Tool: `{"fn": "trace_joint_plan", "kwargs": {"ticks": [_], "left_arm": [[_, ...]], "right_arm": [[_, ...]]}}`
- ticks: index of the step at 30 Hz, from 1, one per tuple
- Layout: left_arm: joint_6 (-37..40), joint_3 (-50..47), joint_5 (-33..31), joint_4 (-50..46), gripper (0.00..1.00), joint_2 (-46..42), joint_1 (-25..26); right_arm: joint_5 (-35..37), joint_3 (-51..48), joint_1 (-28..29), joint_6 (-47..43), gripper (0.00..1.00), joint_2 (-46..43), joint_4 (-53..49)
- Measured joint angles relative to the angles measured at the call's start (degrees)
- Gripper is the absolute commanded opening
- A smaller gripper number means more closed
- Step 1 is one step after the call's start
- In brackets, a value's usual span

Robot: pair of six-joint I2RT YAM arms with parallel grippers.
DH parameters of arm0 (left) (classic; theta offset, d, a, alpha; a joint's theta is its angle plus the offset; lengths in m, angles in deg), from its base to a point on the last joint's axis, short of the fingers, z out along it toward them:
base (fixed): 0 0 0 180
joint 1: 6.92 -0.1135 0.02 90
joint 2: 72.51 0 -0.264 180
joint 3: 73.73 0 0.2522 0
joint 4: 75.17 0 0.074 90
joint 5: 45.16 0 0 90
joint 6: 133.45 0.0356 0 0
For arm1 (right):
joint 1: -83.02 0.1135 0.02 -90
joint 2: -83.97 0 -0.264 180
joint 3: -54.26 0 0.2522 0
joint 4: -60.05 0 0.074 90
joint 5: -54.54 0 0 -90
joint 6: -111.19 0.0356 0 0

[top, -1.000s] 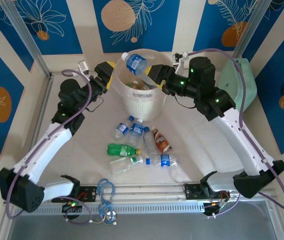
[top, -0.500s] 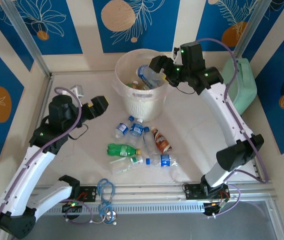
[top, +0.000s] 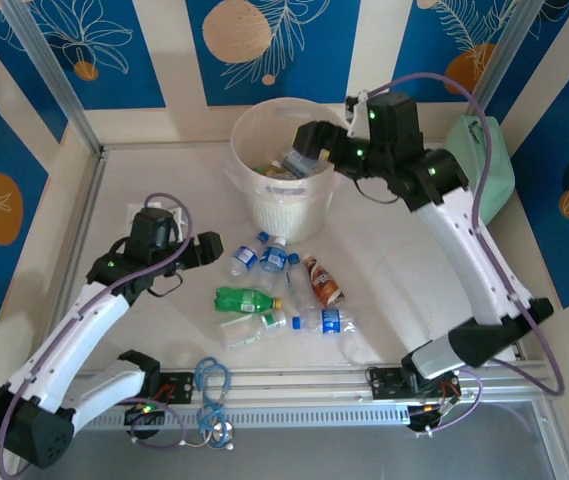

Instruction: Put the plastic bottles in the bin

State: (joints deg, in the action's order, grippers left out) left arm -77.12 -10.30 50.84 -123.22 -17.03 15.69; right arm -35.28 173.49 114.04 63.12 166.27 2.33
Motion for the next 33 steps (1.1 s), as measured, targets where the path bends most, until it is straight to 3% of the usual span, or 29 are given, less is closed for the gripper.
{"fn": "trace_joint_plan", "kwargs": {"ticks": [4, 8, 13, 20, 33], "left_arm": [[1.14, -4.83, 1.09, 2.27, 0.82, 3.34, 0.07], [1.22, -6.27, 1.46, 3.48, 0.82, 4.07, 0.57], [1.22, -6.21, 1.44, 4.94, 0.80, 4.28, 0.94], [1.22, -5.79, 1.46, 5.64, 0.79, 5.18, 1.36], [3.87, -5.60, 1.38, 10.56, 0.82, 15.61, 5.81]], "right_arm": [[3.67, -7.17, 8.46, -3.06, 0.89, -8.55, 0.15], [8.79, -13.94, 13.20, -4.02, 0.86, -15.41, -2.49], [13.38, -24.30, 15.23, -2.80, 0.85, -20.63, -8.74], [15.54, -34.25, 18.29, 0.87, 0.85, -20.98, -17.51], [15.23, -38.86, 18.69, 5.66, 0.85, -20.15, -14.56]]}}
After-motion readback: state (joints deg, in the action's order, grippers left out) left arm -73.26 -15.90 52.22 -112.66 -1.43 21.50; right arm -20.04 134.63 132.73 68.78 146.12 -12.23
